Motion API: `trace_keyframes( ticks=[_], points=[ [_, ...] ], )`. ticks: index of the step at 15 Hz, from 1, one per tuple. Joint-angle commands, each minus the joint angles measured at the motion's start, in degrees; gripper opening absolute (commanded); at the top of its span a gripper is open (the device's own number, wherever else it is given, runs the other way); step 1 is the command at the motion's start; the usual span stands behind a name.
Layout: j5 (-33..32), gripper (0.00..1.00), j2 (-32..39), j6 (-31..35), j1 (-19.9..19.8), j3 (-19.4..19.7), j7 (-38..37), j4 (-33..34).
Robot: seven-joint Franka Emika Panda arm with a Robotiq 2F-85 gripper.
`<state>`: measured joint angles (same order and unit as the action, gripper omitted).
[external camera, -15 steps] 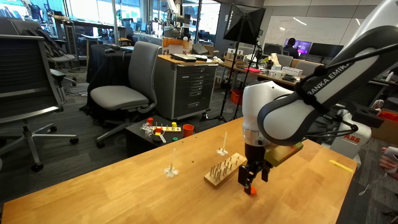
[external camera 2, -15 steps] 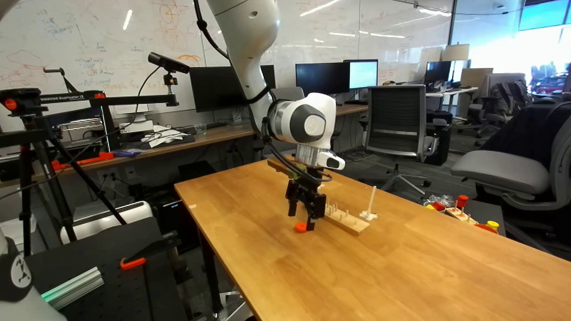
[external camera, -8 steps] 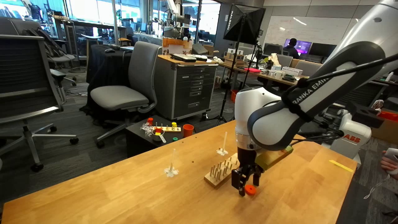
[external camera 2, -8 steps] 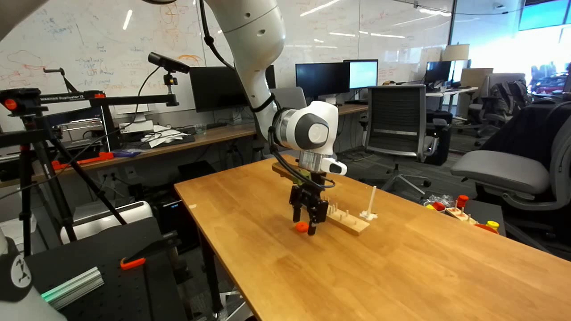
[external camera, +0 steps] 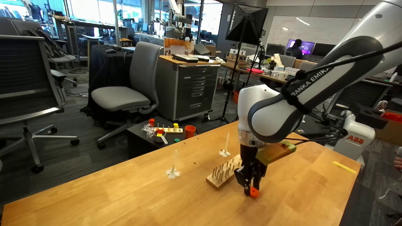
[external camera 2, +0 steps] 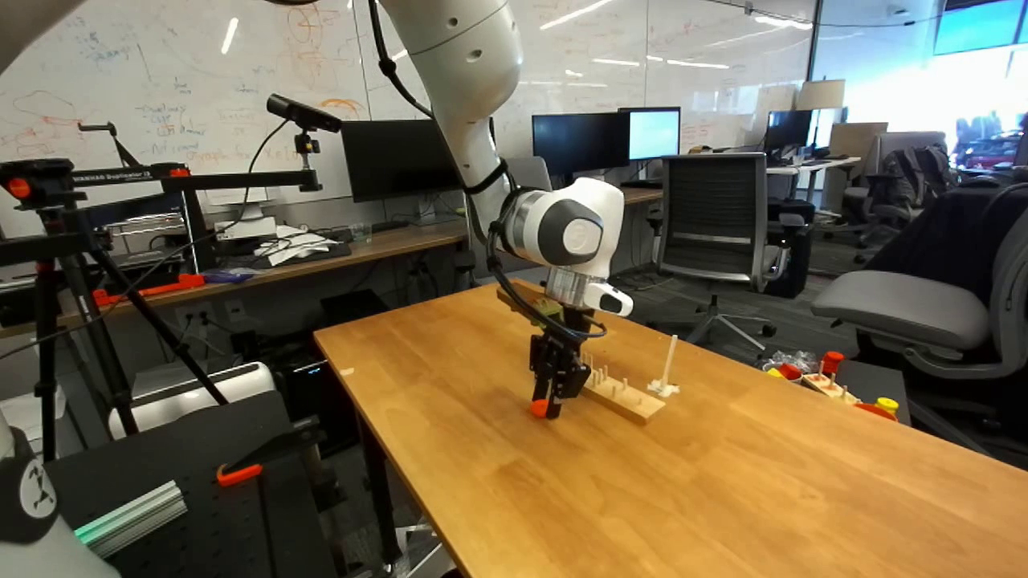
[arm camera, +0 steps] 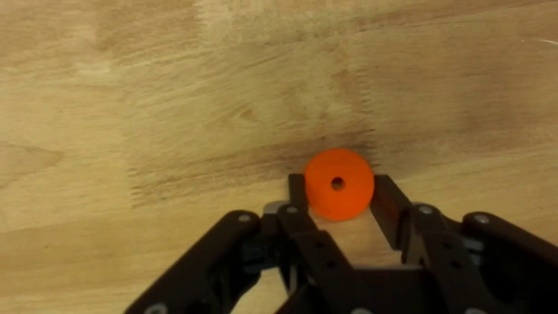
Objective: Place the orange disk on the wooden base
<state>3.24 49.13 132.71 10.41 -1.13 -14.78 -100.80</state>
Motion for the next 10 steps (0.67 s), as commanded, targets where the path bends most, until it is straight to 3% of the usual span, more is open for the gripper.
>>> trace_keyframes(
  ticks=[1, 10],
  points=[
    [2.9, 0.18, -1.44, -1.55, -2.88, -1.45, 1.44, -1.09],
    [0.86, 0.18, -6.36, -2.41, -1.96, 1.27, -1.48, -0.58]
  ],
)
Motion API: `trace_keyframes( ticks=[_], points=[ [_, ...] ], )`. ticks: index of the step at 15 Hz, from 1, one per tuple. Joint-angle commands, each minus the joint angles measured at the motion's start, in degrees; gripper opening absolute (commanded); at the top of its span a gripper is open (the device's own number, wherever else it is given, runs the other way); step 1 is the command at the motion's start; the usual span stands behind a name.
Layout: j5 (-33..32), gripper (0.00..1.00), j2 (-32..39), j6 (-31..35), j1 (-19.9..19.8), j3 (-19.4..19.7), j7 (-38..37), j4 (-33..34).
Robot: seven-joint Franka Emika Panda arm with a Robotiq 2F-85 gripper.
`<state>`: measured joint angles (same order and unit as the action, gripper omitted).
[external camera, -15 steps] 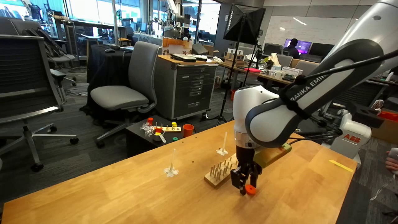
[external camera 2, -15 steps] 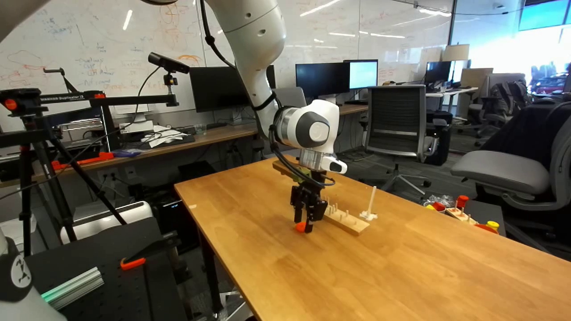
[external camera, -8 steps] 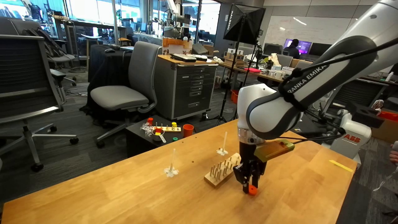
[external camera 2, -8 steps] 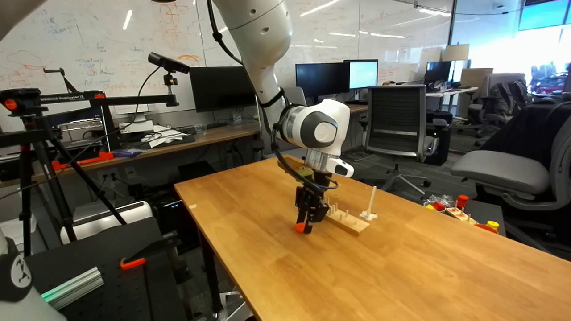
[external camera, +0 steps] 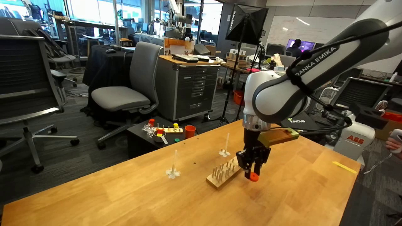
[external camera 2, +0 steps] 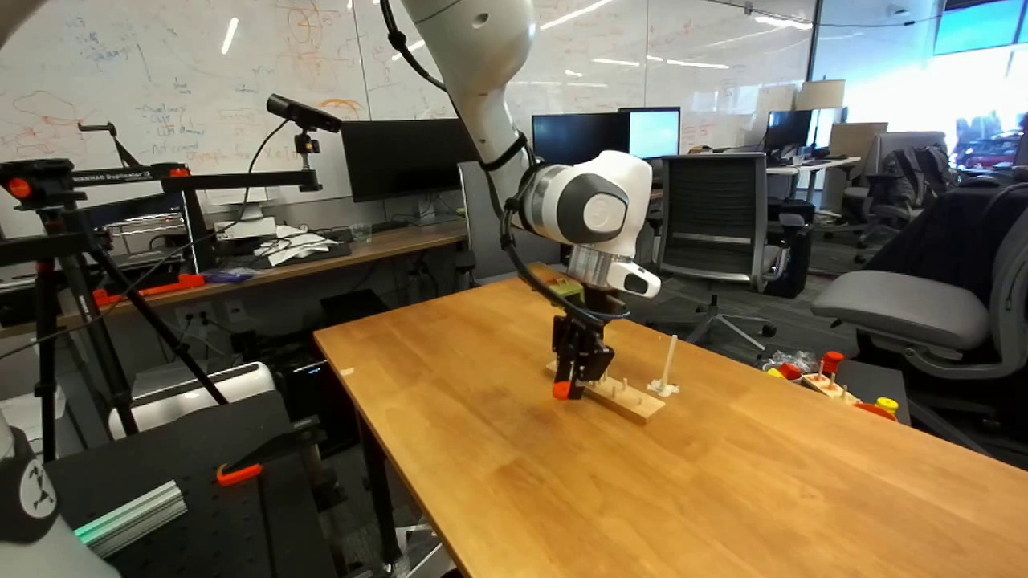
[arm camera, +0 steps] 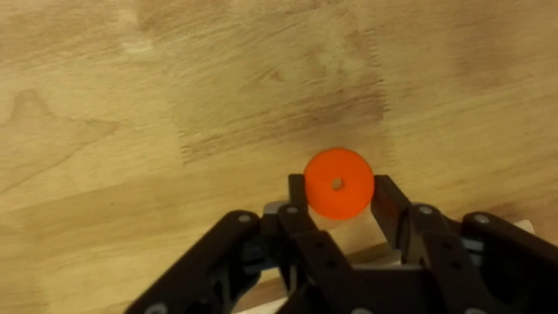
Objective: Place the orange disk on the wooden base
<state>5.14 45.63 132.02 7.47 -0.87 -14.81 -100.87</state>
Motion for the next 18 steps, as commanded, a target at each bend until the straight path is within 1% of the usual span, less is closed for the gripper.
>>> trace_keyframes(
  ticks=[1, 4, 8, 12, 18],
  points=[
    [-1.34, 0.18, -3.06, -1.92, 1.11, 1.25, -1.79, -0.1],
    [-2.35, 0.18, -2.91, -2.36, 1.37, 2.18, -2.87, 1.27],
    [-3.79, 0.18, -1.02, -3.02, 1.16, 3.26, -3.77, 3.98],
    [-4.28, 0.18, 1.43, -4.2, 1.36, 4.06, -4.4, 8.04],
    [-4.69, 0.18, 6.01, -7.03, 1.52, 3.87, -4.71, 15.33]
  ],
)
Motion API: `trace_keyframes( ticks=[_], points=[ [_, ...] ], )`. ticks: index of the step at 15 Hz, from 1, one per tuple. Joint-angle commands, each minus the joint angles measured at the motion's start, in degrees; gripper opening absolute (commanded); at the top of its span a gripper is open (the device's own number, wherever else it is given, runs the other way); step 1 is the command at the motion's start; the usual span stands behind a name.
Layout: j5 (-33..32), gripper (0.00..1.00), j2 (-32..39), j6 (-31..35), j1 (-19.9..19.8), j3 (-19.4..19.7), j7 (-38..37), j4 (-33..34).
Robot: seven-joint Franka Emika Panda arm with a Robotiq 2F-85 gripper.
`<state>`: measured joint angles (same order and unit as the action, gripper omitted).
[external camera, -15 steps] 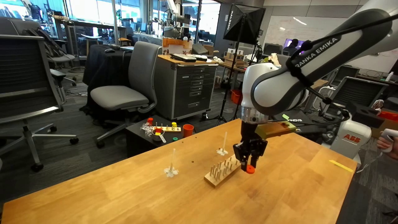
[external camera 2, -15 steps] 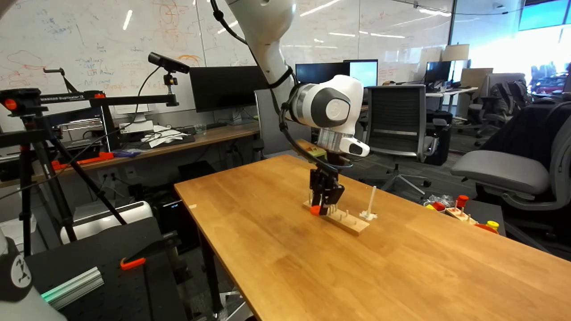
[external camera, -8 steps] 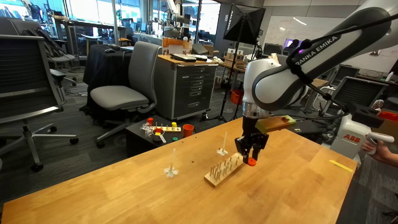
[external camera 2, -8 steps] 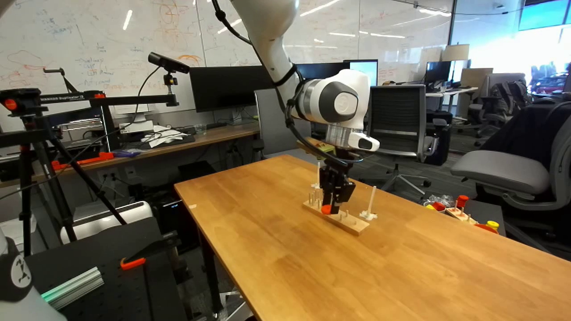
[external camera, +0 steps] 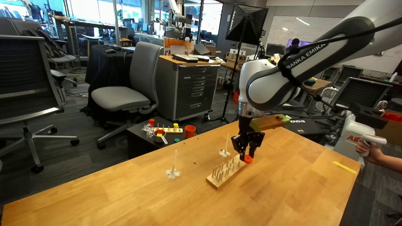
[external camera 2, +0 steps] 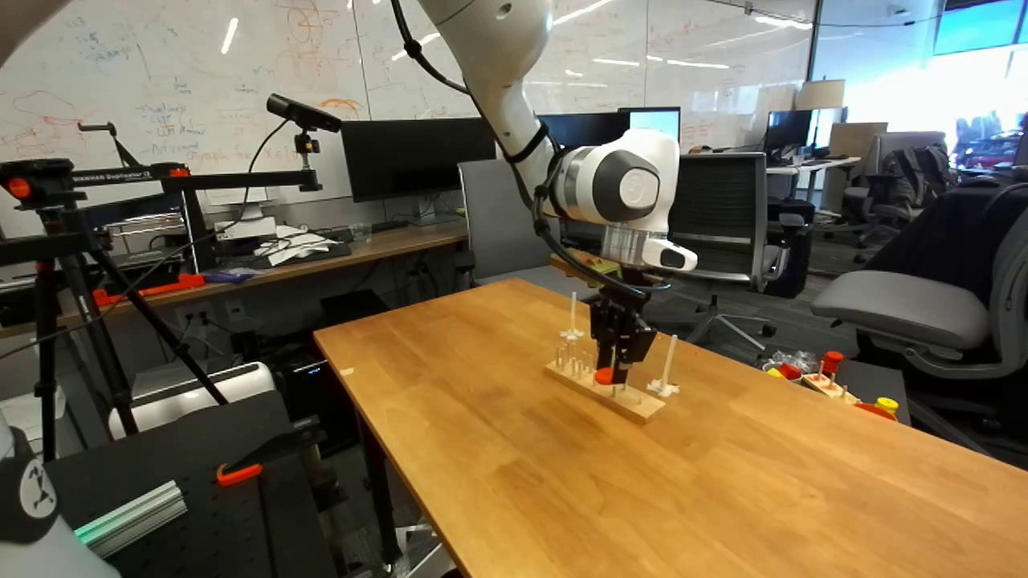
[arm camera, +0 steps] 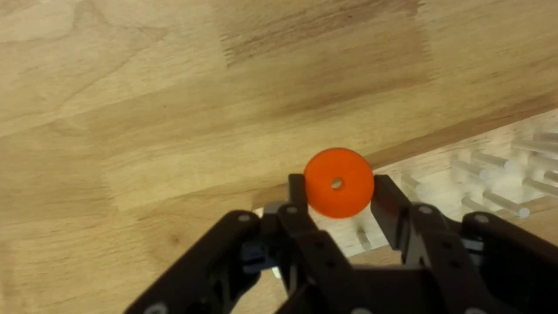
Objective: Place the orange disk on the wooden base
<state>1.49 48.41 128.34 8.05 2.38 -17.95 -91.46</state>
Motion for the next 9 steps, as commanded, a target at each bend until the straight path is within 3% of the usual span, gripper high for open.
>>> trace_keyframes(
  ticks=[1, 9],
  points=[
    [-1.05, 0.18, 4.02, -3.85, 0.95, 0.57, -1.62, 7.1],
    [-0.68, 0.18, 8.83, -6.08, 0.7, 0.31, -1.29, 13.27]
  ],
)
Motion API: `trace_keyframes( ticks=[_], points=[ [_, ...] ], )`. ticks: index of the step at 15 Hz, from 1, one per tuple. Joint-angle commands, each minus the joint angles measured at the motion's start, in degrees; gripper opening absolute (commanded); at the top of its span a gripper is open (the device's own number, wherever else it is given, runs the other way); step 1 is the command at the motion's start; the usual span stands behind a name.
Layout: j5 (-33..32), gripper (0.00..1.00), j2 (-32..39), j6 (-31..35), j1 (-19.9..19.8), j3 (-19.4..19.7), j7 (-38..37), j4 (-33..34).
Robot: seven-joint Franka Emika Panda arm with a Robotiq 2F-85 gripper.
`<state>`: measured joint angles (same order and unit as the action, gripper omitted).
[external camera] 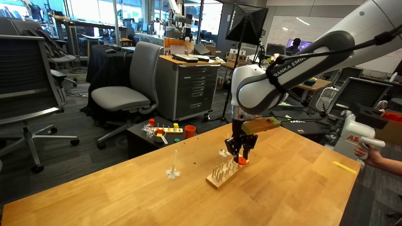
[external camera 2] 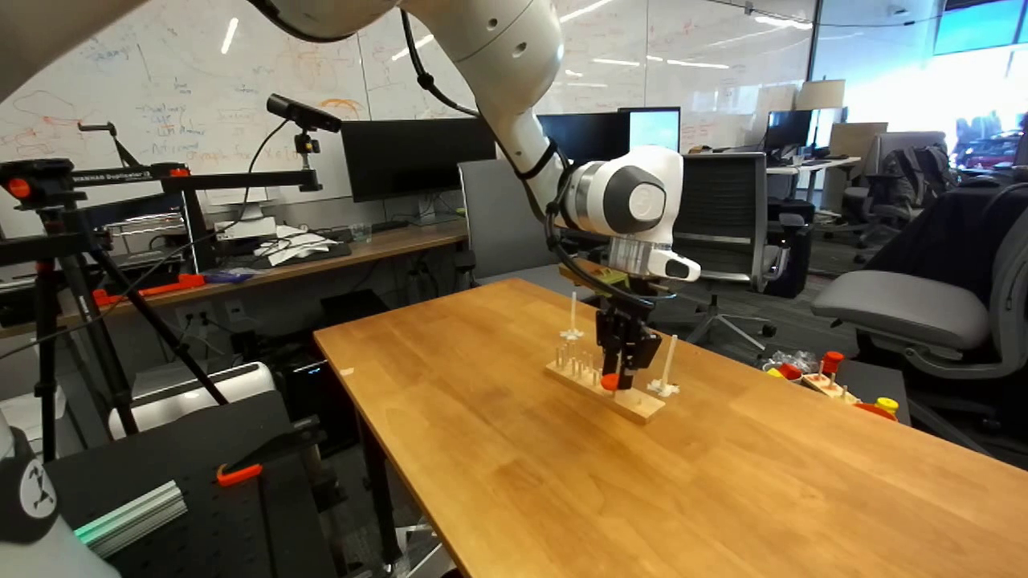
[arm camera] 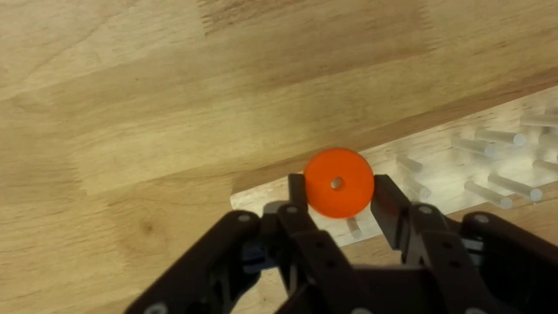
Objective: Place the orange disk on the wooden base
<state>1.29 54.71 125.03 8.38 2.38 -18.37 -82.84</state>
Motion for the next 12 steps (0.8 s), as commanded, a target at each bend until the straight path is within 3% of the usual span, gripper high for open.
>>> trace_keyframes(
  ticks=[1, 12],
  points=[
    [-0.43, 0.18, 2.94, -2.88, 0.32, 0.27, -0.78, 5.17],
    [1.72, 0.18, 4.47, -3.73, -0.69, -2.14, 0.65, 6.54]
  ],
)
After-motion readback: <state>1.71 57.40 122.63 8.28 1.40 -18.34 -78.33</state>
